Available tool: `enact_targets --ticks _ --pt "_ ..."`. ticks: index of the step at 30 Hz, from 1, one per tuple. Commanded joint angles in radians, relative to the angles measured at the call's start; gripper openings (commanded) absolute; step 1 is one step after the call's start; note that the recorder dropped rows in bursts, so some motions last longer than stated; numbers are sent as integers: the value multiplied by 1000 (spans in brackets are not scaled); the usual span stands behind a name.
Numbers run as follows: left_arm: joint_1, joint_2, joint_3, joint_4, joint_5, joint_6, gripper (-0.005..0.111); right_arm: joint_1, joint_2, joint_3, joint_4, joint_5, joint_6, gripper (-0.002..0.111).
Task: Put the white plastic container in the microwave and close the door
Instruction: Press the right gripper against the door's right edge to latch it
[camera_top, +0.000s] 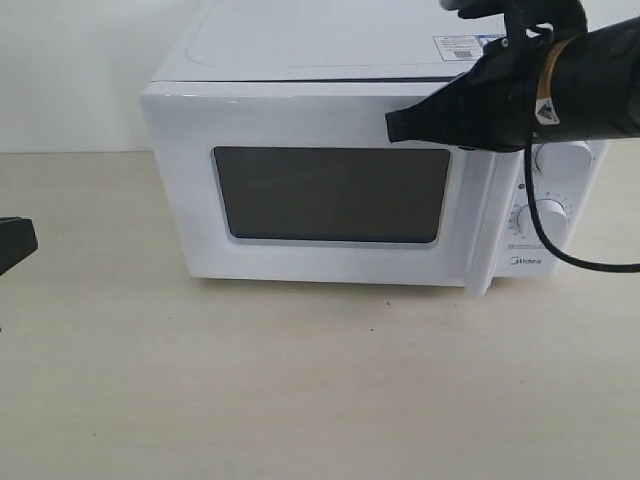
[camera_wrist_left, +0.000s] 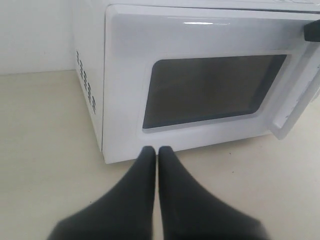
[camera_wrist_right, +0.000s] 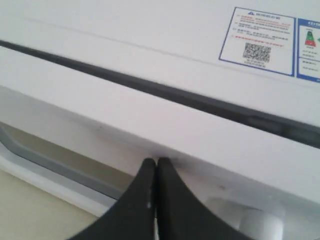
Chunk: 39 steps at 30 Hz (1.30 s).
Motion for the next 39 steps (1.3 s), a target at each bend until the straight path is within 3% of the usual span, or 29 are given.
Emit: enact_targets --ticks 1,34,39 --pt "-3 5 4 2 -13 4 4 -27 -1 -12 -35 13 12 0" --pt "-3 4 4 2 -11 4 4 -30 49 -16 -123 92 72 0" --pt "-3 4 4 2 -11 4 4 26 -47 16 -114 127 63 0"
